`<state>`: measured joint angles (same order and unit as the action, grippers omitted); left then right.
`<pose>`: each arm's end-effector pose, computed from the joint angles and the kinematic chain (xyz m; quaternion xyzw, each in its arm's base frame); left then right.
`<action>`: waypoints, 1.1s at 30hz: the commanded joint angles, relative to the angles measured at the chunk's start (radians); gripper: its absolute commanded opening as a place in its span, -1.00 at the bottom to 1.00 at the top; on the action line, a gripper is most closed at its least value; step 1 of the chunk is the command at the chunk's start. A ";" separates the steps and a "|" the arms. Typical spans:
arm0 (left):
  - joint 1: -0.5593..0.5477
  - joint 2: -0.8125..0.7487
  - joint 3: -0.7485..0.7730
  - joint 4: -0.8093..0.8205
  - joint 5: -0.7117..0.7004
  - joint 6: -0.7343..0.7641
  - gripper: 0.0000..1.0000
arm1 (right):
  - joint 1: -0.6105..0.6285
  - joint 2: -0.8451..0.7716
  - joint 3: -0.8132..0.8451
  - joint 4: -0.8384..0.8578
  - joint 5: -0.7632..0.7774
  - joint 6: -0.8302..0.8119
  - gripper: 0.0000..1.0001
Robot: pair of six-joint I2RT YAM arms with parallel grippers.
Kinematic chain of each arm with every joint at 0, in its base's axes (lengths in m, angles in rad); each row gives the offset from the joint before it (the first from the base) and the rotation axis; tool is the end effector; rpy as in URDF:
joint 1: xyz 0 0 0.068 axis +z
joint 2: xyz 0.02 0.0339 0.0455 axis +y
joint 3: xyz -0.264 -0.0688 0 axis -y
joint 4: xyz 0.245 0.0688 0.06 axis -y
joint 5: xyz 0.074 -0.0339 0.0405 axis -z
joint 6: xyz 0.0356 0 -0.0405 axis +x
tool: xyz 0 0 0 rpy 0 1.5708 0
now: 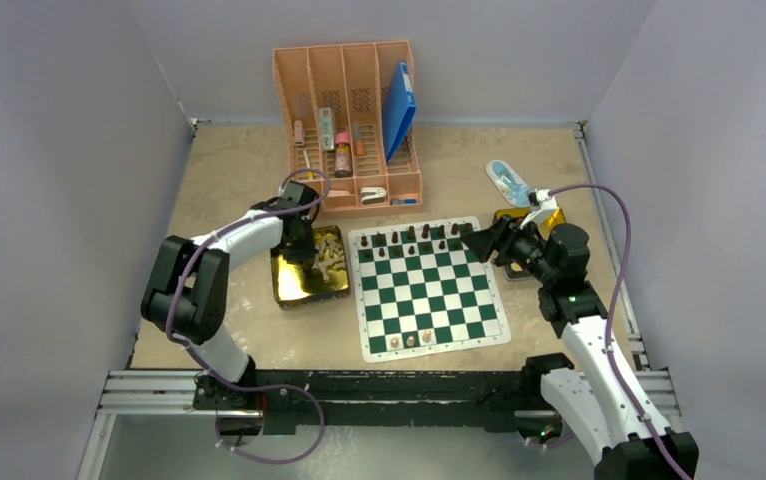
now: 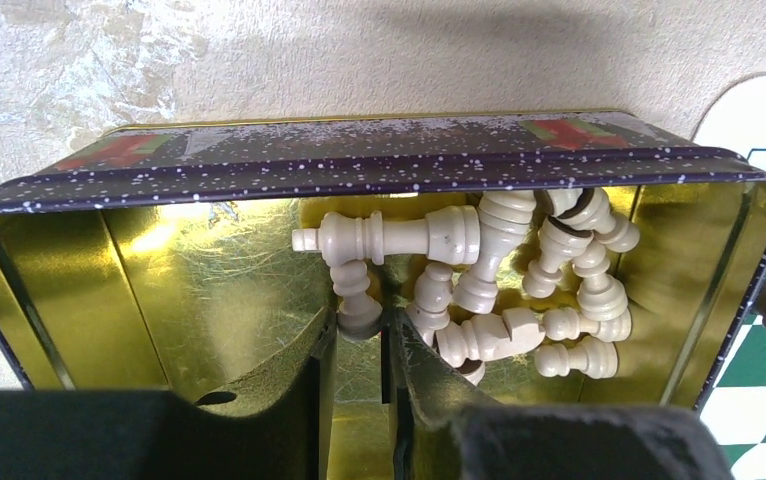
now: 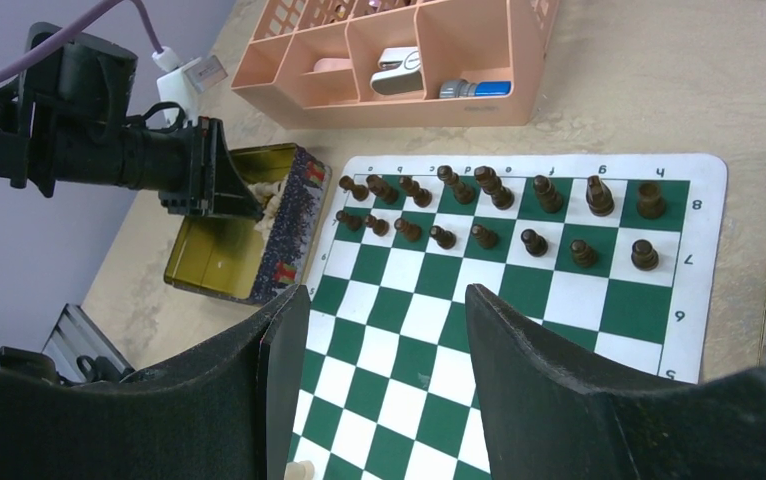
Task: Set up the chess pieces on the board
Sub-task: Pick up the chess piece from the storage box, then place the chess piece on the chessboard.
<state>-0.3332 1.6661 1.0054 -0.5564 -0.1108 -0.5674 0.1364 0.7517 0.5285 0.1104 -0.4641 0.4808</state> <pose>0.2973 -0.0987 0.1707 -0.1245 0.9750 -0.0274 0.1819 0.1806 0.0409 0.2861 -0.0266 0.7414 0.3603 0.5655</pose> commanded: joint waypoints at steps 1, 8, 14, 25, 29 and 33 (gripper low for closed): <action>0.008 -0.029 -0.019 0.013 0.034 -0.017 -0.73 | -0.003 -0.004 0.042 0.030 -0.023 -0.011 0.22; 0.008 -0.155 -0.006 -0.016 0.077 0.025 -0.77 | 0.012 0.001 0.047 0.034 -0.021 0.007 0.20; 0.006 -0.298 0.021 -0.018 0.152 0.140 -0.80 | 0.058 0.012 0.078 0.020 0.012 0.037 0.17; -0.099 -0.584 -0.066 0.138 0.519 0.509 -0.83 | 0.448 0.167 0.208 0.013 0.167 0.134 0.11; -0.186 -0.653 -0.141 0.210 0.549 0.624 -0.84 | 0.498 0.202 0.214 0.086 0.107 0.195 0.08; -0.211 -0.713 -0.210 0.266 0.623 0.704 -0.84 | 0.549 0.222 0.229 0.098 0.091 0.215 0.06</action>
<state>-0.5308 1.0012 0.8459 -0.3981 0.4152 -0.0074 0.6468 0.9718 0.6983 0.1291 -0.3534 0.6434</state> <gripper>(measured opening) 0.177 0.534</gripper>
